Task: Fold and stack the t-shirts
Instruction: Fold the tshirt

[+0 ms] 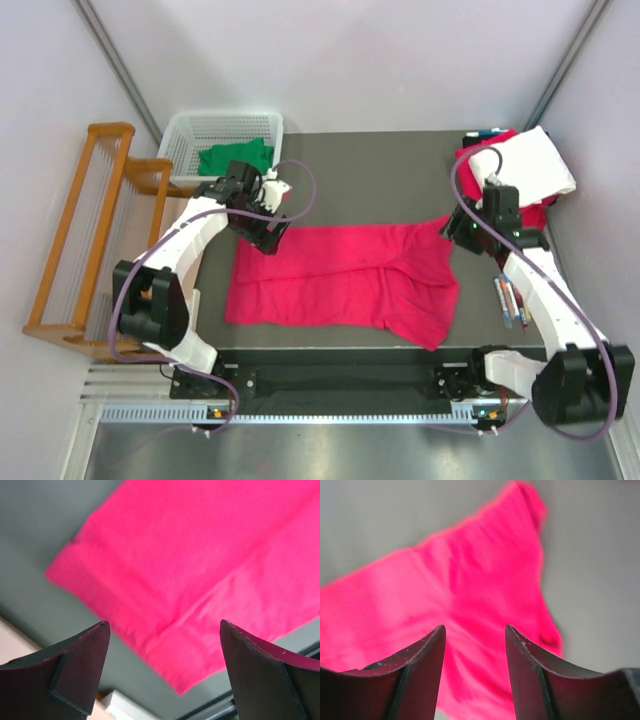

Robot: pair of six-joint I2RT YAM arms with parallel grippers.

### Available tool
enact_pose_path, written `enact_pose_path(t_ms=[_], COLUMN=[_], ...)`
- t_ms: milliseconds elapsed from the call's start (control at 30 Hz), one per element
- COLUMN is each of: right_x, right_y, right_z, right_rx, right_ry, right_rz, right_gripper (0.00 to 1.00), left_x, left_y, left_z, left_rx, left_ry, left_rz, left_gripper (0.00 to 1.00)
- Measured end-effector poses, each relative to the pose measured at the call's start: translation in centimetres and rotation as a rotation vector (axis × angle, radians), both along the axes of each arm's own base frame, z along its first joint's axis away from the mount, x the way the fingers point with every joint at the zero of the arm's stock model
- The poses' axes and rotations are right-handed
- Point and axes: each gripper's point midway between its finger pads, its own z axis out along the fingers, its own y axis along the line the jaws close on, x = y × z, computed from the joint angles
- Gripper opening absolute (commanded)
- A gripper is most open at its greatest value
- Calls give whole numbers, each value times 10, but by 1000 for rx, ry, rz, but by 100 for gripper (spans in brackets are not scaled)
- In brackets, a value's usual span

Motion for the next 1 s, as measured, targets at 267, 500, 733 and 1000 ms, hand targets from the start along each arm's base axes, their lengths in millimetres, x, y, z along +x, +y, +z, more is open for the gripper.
enact_pose_path(t_ms=[267, 500, 733, 1000], right_x=[72, 88, 99, 99], right_y=[31, 50, 52, 50], right_z=[-42, -75, -72, -82], right_rx=[131, 243, 259, 256], right_ry=[74, 144, 123, 131], right_rz=[52, 59, 50, 33], right_gripper=[45, 45, 45, 45], left_x=[38, 43, 50, 58], left_y=[-24, -27, -20, 6], left_z=[-56, -90, -90, -90], left_rx=[-67, -61, -74, -72], left_ry=[110, 184, 175, 164], left_rz=[116, 167, 189, 236], left_gripper=[89, 88, 87, 87])
